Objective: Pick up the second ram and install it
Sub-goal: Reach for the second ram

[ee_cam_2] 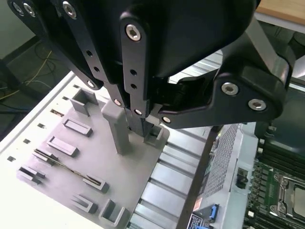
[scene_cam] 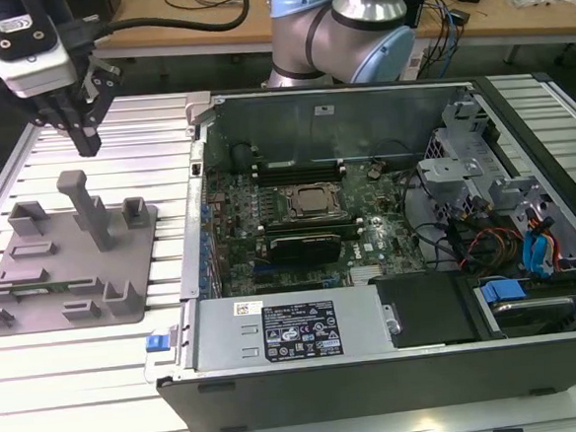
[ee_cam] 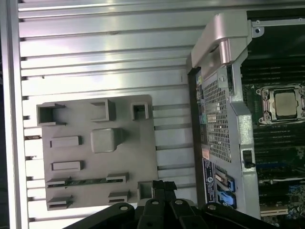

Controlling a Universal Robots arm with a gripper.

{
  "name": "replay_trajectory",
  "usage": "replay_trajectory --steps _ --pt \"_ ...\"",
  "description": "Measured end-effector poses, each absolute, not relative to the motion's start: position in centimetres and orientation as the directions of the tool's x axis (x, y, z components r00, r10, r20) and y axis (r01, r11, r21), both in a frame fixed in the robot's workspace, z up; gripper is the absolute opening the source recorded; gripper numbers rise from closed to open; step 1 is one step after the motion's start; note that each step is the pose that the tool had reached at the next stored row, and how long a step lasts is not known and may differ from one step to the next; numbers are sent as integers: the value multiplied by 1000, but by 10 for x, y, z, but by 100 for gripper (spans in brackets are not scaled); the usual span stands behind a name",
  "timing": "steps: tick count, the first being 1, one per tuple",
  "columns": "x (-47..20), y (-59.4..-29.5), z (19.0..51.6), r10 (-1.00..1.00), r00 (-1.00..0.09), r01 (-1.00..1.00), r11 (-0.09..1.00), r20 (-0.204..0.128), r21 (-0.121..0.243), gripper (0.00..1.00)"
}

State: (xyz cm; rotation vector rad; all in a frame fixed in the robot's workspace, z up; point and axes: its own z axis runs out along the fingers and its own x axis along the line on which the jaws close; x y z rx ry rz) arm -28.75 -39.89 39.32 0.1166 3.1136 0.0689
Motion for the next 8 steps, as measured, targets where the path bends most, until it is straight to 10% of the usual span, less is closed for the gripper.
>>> replay_trajectory --steps 8 --pt "-319 -399 393 75 -997 74 996 -23 45 8"
